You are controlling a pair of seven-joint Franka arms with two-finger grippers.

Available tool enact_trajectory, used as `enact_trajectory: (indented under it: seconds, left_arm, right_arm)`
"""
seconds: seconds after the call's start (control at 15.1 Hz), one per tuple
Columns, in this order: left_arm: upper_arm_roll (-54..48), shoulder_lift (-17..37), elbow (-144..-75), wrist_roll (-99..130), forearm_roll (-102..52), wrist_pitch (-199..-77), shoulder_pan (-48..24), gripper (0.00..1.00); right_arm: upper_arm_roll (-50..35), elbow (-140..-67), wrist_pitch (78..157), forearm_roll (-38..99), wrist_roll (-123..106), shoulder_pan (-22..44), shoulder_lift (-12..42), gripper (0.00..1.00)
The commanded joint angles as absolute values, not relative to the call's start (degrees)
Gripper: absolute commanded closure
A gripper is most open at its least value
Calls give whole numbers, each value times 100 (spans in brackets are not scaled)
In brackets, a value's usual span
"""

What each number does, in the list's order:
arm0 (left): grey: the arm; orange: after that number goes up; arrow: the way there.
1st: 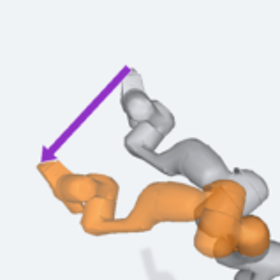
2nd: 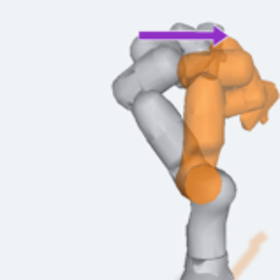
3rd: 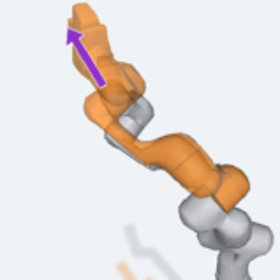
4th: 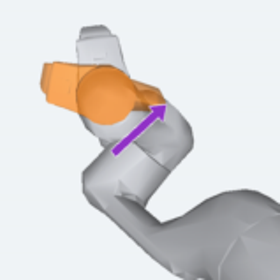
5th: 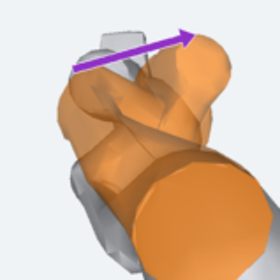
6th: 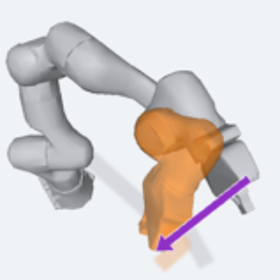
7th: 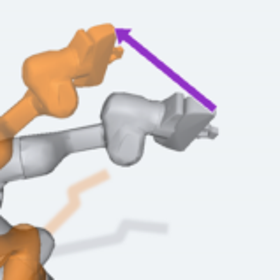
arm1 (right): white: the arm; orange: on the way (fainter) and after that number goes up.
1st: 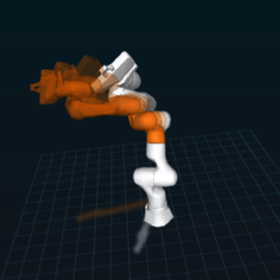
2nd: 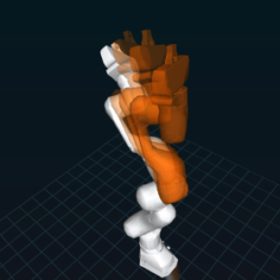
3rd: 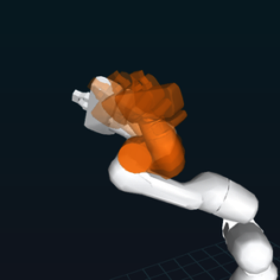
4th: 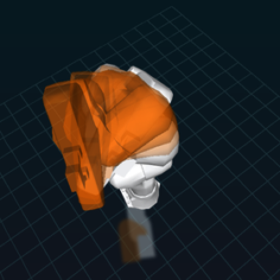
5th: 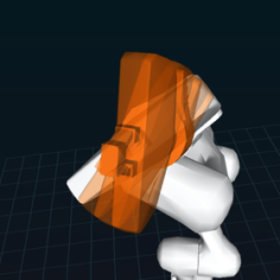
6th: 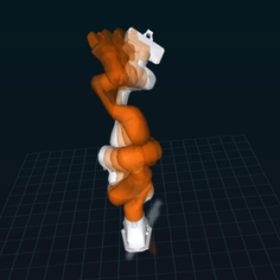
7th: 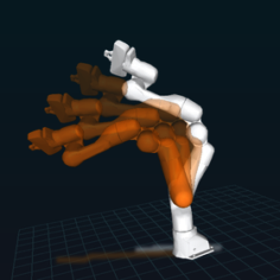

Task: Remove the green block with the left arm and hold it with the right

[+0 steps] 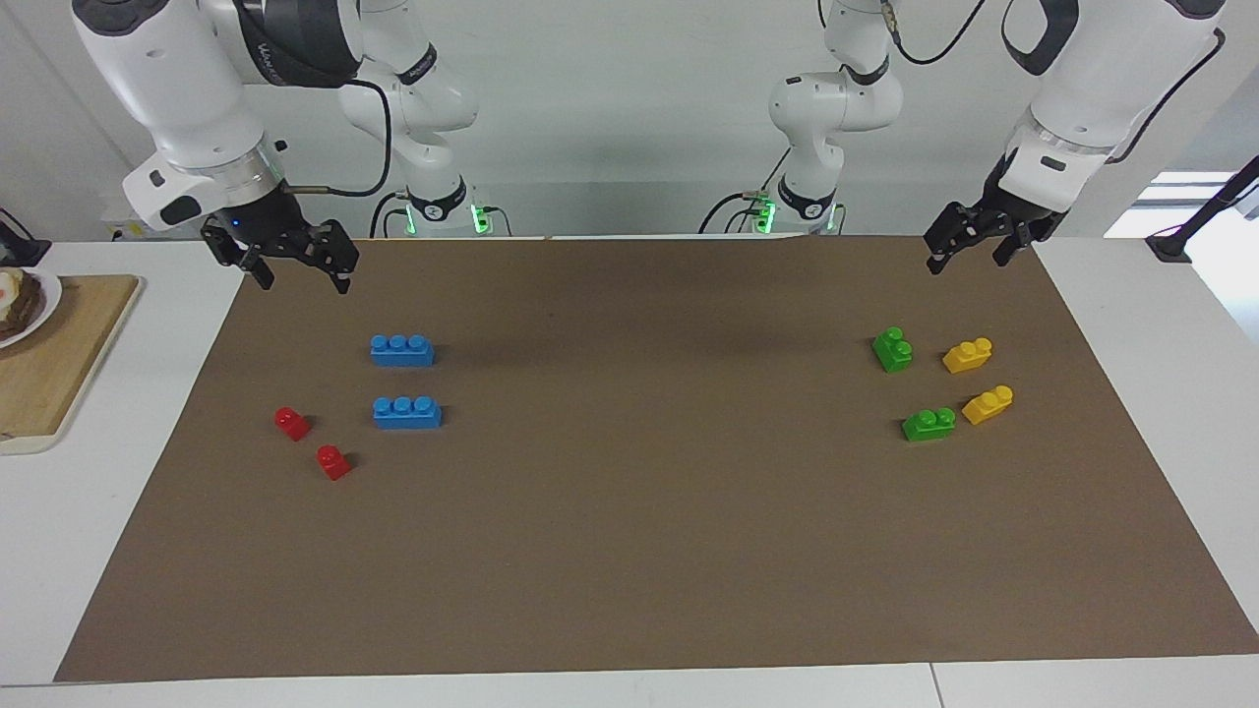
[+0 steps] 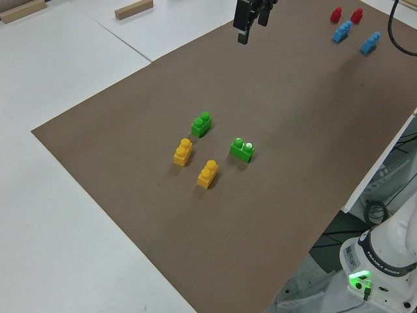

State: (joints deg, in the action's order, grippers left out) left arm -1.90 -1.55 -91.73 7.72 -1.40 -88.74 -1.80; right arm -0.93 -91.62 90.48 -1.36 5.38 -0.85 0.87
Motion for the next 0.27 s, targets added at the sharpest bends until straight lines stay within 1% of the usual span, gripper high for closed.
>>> enact_trajectory:
  seconds: [0.0,0.2]
  left_arm:
    - [-229,-176,-9149,835,-44,-8912,-141,0]
    - [-229,-176,-9176,835,-44,-8965,-141,0]
  right_arm:
    - [-114,-9193,9026,-246,439,-106,44,2]
    - [-114,-9193,9018,-246,439,-114,44,0]
